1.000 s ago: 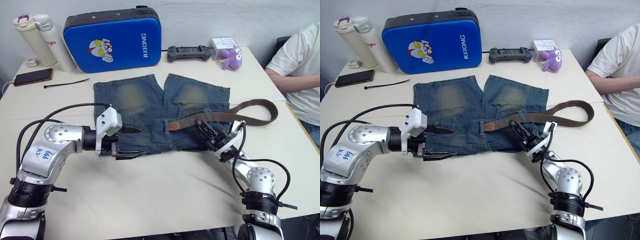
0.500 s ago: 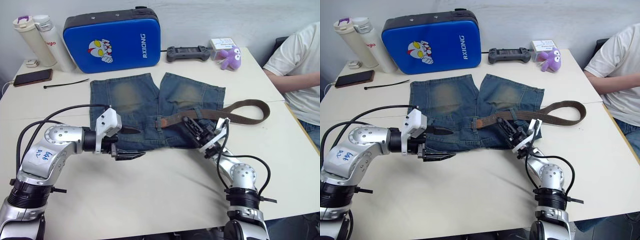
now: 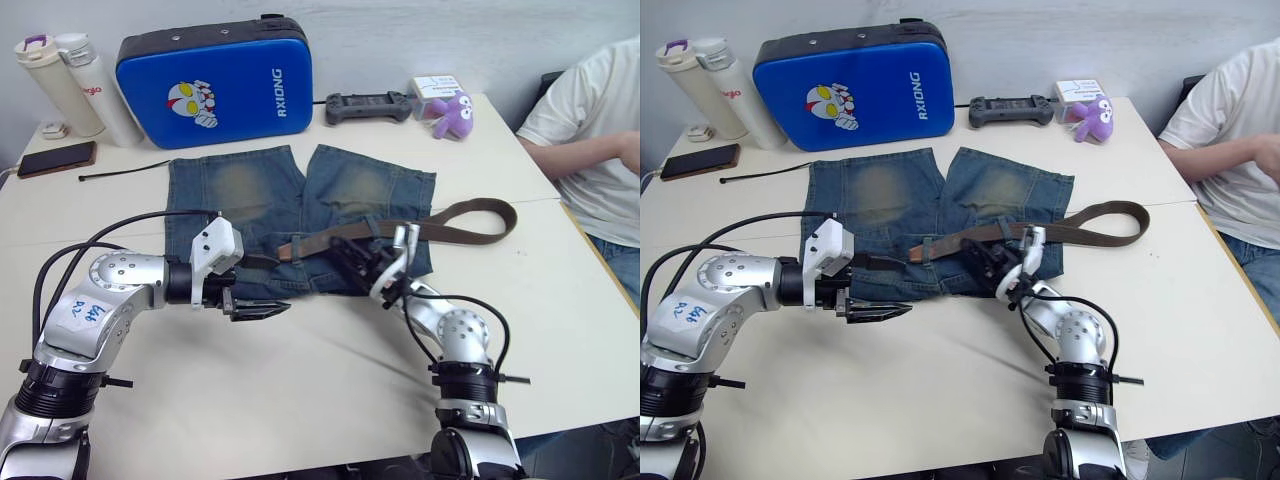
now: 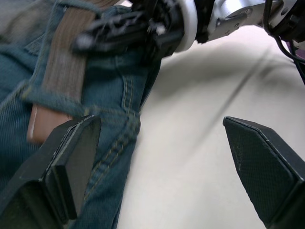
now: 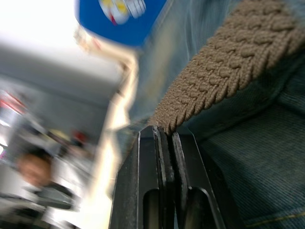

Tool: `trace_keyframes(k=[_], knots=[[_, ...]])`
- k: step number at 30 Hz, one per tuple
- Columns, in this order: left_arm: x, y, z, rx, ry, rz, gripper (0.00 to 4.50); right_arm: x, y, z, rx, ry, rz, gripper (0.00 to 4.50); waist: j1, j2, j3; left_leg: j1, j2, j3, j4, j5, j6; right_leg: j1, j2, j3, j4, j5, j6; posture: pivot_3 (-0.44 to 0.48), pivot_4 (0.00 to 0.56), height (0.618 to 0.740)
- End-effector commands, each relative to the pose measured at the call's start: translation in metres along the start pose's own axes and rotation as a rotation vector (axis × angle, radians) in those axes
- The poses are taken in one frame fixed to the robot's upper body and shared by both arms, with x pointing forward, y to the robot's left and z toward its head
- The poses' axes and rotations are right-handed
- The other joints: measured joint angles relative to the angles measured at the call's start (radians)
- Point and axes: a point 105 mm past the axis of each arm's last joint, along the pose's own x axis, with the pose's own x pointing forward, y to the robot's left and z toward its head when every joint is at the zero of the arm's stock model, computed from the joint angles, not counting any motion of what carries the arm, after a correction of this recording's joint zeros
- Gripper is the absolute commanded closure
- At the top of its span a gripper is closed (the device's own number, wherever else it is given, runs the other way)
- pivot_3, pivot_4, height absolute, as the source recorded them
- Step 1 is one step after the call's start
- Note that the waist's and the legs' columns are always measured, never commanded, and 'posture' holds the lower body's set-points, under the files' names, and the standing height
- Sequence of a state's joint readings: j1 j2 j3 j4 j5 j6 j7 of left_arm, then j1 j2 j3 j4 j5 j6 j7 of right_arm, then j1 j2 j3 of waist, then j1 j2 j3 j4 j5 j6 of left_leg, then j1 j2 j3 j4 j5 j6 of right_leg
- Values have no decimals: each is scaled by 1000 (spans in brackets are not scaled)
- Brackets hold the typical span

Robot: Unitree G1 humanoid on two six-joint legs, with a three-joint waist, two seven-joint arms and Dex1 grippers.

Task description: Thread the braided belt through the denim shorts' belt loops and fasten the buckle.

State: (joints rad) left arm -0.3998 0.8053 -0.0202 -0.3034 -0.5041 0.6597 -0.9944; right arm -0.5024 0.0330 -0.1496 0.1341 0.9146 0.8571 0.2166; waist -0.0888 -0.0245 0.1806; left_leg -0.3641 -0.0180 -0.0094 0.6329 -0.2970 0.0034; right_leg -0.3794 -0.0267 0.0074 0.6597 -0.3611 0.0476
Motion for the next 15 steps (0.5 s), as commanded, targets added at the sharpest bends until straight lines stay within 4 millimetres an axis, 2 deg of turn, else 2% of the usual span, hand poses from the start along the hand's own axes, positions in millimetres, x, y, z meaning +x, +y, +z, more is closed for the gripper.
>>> trace_keyframes(k=[1,4,9,12,13,15], knots=[[0,-3,6,30,-14,1,0,8,-23,-36,-13,112,-134,4444,1,-2,-1,3,0,0,-1,0,0,2,0,0,0,0,0,0,150,740],[0,-5,4,27,-15,2,0,15,0,-35,20,105,-30,4444,1,-3,-2,8,1,2,-3,0,0,6,0,0,-1,0,-2,0,150,740],[-1,-6,3,26,-16,9,0,19,-6,-38,-44,134,-78,4444,1,-2,-1,8,2,5,-5,0,-1,3,0,0,0,-1,-3,0,150,740],[0,-7,1,24,-16,10,0,24,5,-32,-10,100,-17,4444,0,-2,-1,8,3,6,-5,0,-1,3,0,0,0,0,-3,0,150,740],[0,-7,1,25,-15,8,0,21,2,-37,-17,136,-18,4444,1,-2,-1,8,3,6,-5,0,-1,3,0,0,0,0,-3,0,150,740],[1,-7,1,26,-17,7,0,10,-20,-46,-92,196,-101,4444,3,-2,-1,8,3,6,-5,0,-1,3,0,0,0,0,-3,0,150,740]])
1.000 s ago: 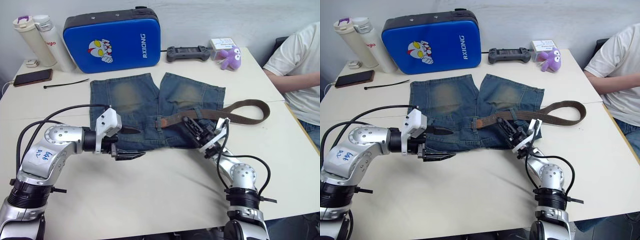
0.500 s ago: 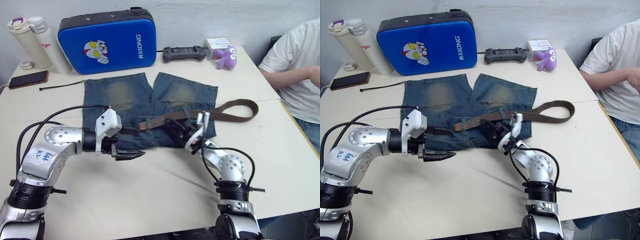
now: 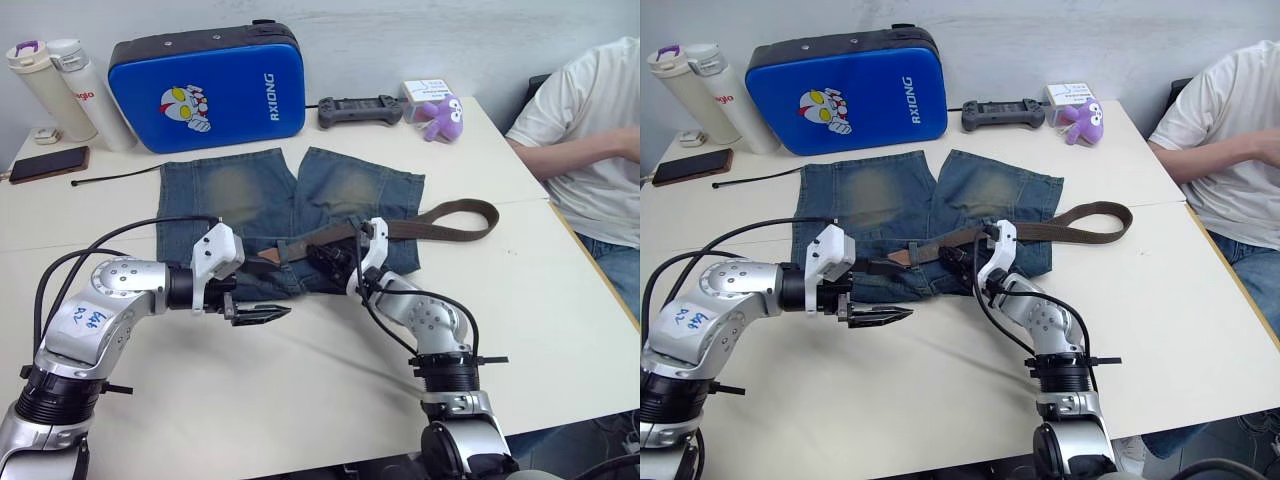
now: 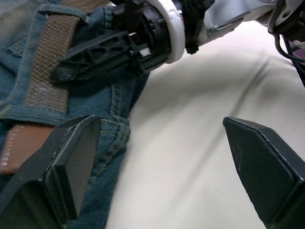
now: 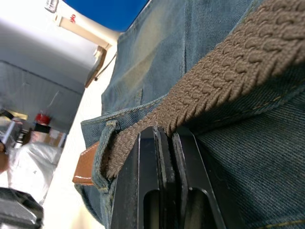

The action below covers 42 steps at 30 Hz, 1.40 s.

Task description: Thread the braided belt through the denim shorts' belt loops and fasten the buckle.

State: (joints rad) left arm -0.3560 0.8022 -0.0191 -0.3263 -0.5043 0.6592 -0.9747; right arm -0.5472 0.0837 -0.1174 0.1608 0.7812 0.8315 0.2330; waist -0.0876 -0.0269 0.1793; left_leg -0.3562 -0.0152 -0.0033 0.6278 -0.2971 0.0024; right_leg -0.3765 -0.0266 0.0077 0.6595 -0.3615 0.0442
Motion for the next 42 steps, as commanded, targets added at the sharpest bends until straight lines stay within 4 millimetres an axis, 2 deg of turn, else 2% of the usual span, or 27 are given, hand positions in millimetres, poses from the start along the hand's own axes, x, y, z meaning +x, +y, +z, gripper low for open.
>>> trace_keyframes(k=[1,3,4,5,9,11,12,14,16,17,19,22,25,27,31,34,37,39,40,42], knots=[[-1,-2,9,46,-25,1,0,-10,-29,-39,9,153,-85,4444,2,0,0,0,0,0,0,0,0,0,0,0,-1,0,0,0,150,740],[-1,-1,8,46,-24,4,0,-17,-28,-21,74,73,-64,3719,7,0,0,0,0,0,0,0,0,0,0,0,-1,0,0,0,150,740],[-2,0,7,46,-24,6,0,-22,-24,-14,71,54,-35,3546,12,1,0,-1,0,0,0,0,0,0,0,-1,-2,0,0,0,150,740],[-2,0,7,45,-24,7,0,-26,-20,-7,58,49,-20,2949,17,2,1,-1,0,-1,0,0,0,0,-1,-1,-3,0,0,0,150,740],[-3,0,5,42,-22,7,0,-43,-7,13,-16,47,19,1049,31,5,3,-6,0,0,0,-1,2,-3,-1,-1,-5,0,0,0,150,740],[-5,0,4,38,-18,4,0,-58,3,22,-127,86,32,97,36,5,3,-14,0,-1,3,-1,2,-10,-1,-1,-3,0,0,0,150,740],[-7,0,3,37,-15,4,0,-67,10,24,-199,120,45,32,41,6,4,-20,-1,-1,4,-1,2,-16,-1,-1,-1,0,0,0,150,740],[-10,1,3,34,-11,8,0,-80,23,25,-302,181,83,32,54,7,4,-23,-1,-1,4,-1,2,-18,-1,-2,-1,0,0,0,150,740],[-15,3,3,32,-9,18,0,-94,35,23,-489,272,116,32,58,8,5,-26,-1,-1,4,-1,2,-20,-1,-2,-2,0,0,0,150,740],[-17,4,4,30,-10,22,0,-99,37,22,-629,316,116,32,58,9,5,-28,-1,-2,5,-1,2,-22,-1,-2,-2,0,0,0,150,740],[-20,5,5,26,-12,28,0,-104,36,21,-805,377,117,32,57,9,6,-31,-1,-2,7,-1,3,-25,-1,-2,-2,0,0,0,150,740],[-26,8,4,21,-8,42,0,-107,29,22,-1083,493,136,32,56,9,6,-31,-1,-1,8,-1,3,-24,0,-2,-2,0,0,0,150,740],[-30,11,4,19,-6,61,0,-100,17,23,-1195,554,148,32,56,8,7,-31,-1,-2,10,-1,3,-24,0,-2,-1,0,0,0,150,740],[-31,13,6,11,-19,75,0,-95,0,19,-1276,613,134,32,58,8,7,-31,0,-2,12,-1,3,-24,0,-2,0,0,0,0,150,740],[-28,22,7,-65,-42,134,0,-80,-27,20,-1331,619,78,32,61,8,7,-33,0,-3,18,-2,4,-22,0,-4,0,0,1,0,150,740],[-25,23,19,-195,-138,149,0,-82,-45,25,-1339,652,15,877,61,8,7,-33,0,-3,21,-2,4,-21,0,-4,0,1,2,0,150,740],[-23,27,38,-357,-272,163,0,-89,-48,30,-1330,658,4,2393,63,7,7,-32,0,-5,23,-3,5,-18,0,-5,1,1,3,0,150,740],[-19,37,40,-523,-284,198,0,-96,-48,35,-1321,649,-6,3202,73,7,7,-32,-1,-6,24,-3,5,-17,-1,-7,1,2,3,0,150,740],[-16,39,38,-580,-263,211,0,-99,-48,36,-1324,649,-10,3801,81,7,7,-32,-1,-7,26,-3,5,-16,0,-7,1,2,4,0,150,740],[-10,42,34,-725,-211,184,0,-105,-50,39,-1333,653,-20,4421,89,7,6,-32,-1,-8,27,-2,5,-16,0,-7,1,2,4,0,150,740]])
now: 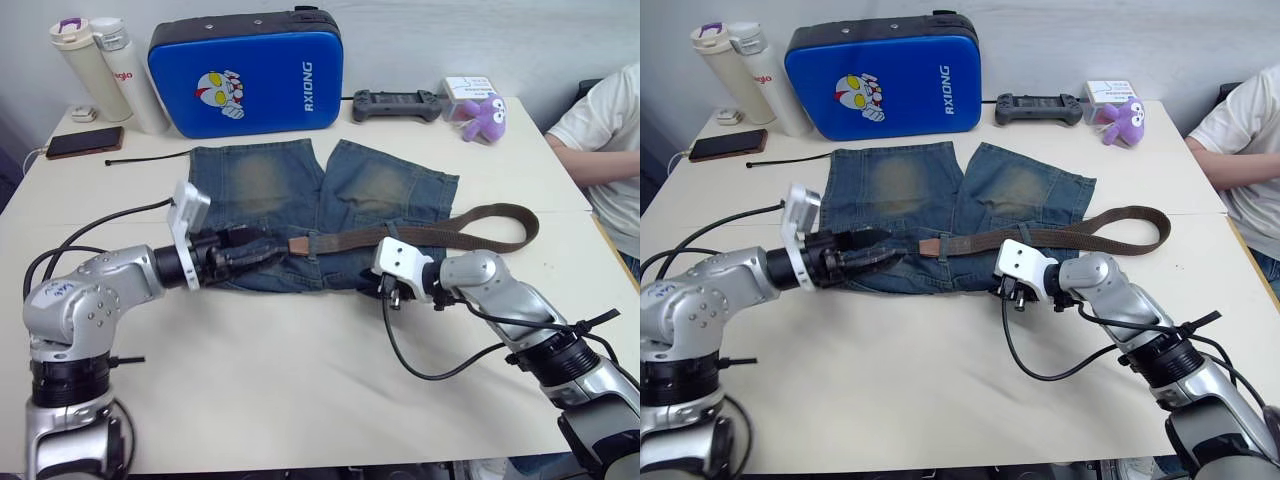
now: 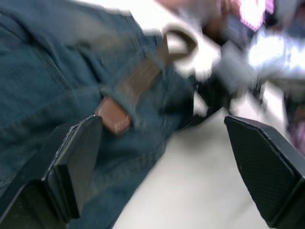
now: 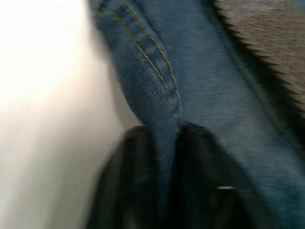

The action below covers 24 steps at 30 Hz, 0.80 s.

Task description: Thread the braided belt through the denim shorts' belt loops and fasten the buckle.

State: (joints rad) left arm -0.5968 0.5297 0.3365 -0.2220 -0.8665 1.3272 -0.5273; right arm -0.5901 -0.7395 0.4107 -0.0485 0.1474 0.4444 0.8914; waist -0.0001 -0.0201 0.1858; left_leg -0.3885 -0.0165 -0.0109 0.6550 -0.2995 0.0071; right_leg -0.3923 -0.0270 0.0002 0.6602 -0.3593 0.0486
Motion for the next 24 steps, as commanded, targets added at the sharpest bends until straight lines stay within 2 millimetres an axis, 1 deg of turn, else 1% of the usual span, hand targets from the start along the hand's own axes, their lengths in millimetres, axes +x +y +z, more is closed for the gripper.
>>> trace_keyframes(k=[1,2,6,7,10,13,16,19,24], knots=[[-1,5,-5,-182,85,32,0,-11,-1,-17,22,64,-19,4421,3,0,0,0,-1,-1,0,1,-1,0,0,0,0,0,0,0,150,740],[1,5,-7,-210,105,25,0,-13,-2,-18,27,64,-26,4421,3,0,0,0,-1,-1,1,1,-3,0,0,0,0,0,1,0,150,740],[7,21,-20,-282,174,99,0,-15,-4,-18,40,63,-51,4421,2,0,0,-1,-1,-1,1,2,-4,0,0,0,1,1,2,0,150,740],[9,22,-20,-296,177,93,0,-15,-4,-17,43,60,-56,4421,3,0,0,-2,-1,-1,2,2,-4,0,0,0,1,1,2,0,150,740],[21,9,-13,-313,165,-6,0,-14,-3,-18,76,49,-72,4421,10,0,0,-2,-2,-3,4,2,-5,0,-1,-1,-1,1,2,0,150,740],[26,1,-15,-290,194,-34,0,-14,-2,-17,99,41,-86,4421,10,-1,0,-3,-2,-3,6,2,-5,0,-1,-1,0,1,2,0,150,740],[29,3,-26,-296,228,-21,0,-11,2,-16,138,24,-88,4421,6,-1,0,-2,-2,-3,6,2,-6,0,0,-1,0,1,2,0,150,740],[37,-4,-23,-313,201,-78,0,-9,8,-16,145,23,-84,4421,6,-1,0,-2,-2,-3,6,2,-7,0,0,-1,1,1,2,0,150,740],[48,0,-22,-328,176,-59,0,-7,12,-14,161,16,-86,4421,5,-1,0,-2,-2,-3,6,2,-7,0,0,-1,1,1,2,0,150,740]])
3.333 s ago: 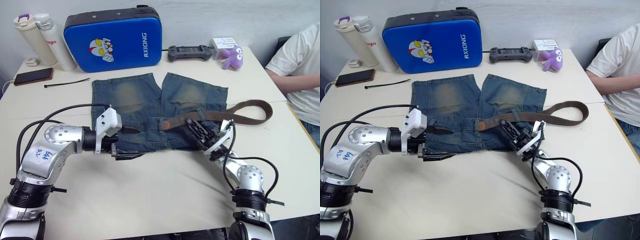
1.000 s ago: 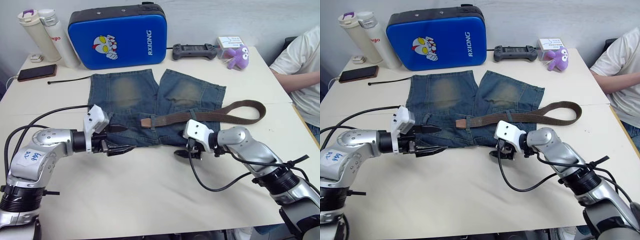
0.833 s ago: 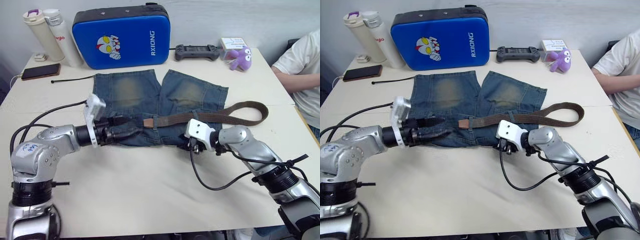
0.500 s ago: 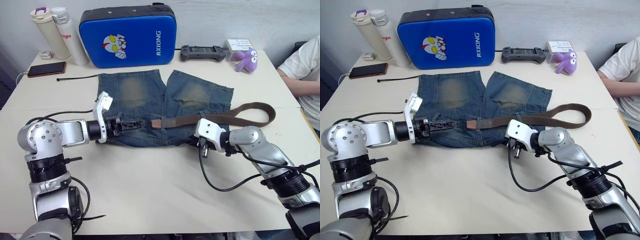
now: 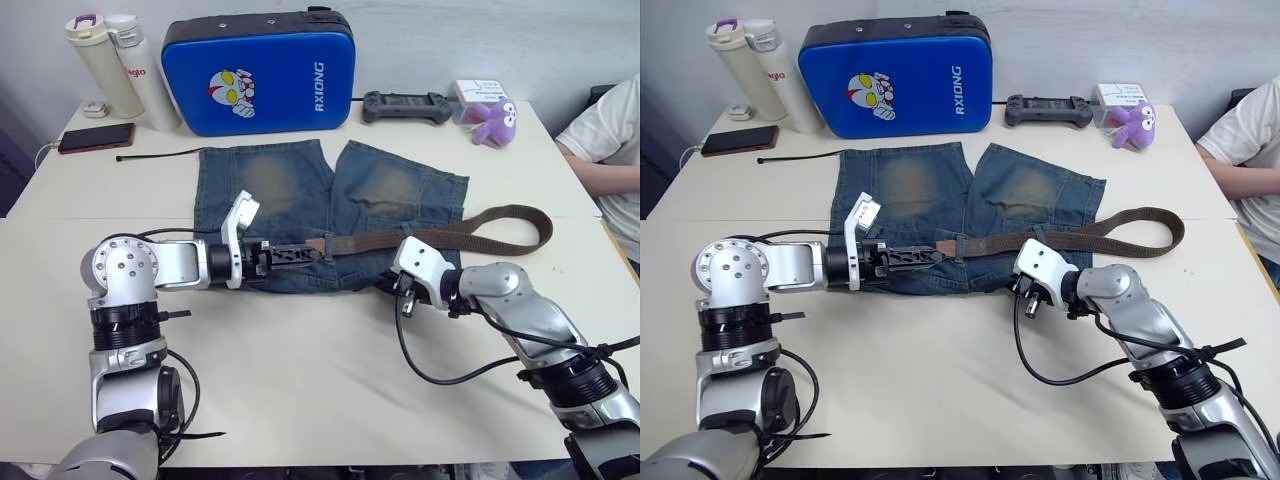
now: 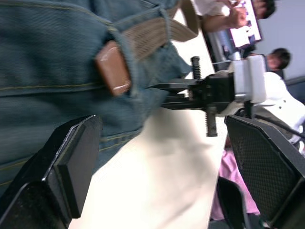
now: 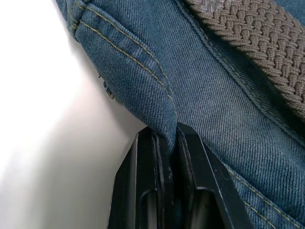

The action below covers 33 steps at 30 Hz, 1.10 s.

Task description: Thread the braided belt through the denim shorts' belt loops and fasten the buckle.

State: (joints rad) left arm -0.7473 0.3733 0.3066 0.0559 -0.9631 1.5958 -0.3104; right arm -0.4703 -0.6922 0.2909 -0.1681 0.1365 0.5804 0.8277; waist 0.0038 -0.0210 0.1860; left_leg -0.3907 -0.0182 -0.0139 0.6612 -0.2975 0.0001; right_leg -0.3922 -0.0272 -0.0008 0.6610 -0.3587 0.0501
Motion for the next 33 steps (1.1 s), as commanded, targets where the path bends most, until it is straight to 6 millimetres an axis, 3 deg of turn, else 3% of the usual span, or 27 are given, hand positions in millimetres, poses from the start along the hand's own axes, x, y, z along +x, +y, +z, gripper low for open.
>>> trace_keyframes(k=[1,13,22,33], knots=[[3,-4,12,18,-47,-7,0,0,6,-7,36,25,8,4421,1,0,0,0,0,0,0,0,0,0,0,0,0,0,0,0,150,740],[2,11,12,-30,-28,76,0,-2,4,-6,50,29,-15,4421,0,0,0,0,0,0,0,0,0,0,0,0,0,0,0,0,150,740],[13,-5,28,-71,-83,-25,0,2,1,-1,46,16,-27,4421,-2,0,0,0,0,0,1,0,0,0,0,0,1,0,0,0,150,740],[18,-5,25,-75,-52,-16,0,3,4,2,57,7,-31,4421,-4,0,0,0,0,0,2,1,-1,0,0,0,3,0,0,0,150,740]])
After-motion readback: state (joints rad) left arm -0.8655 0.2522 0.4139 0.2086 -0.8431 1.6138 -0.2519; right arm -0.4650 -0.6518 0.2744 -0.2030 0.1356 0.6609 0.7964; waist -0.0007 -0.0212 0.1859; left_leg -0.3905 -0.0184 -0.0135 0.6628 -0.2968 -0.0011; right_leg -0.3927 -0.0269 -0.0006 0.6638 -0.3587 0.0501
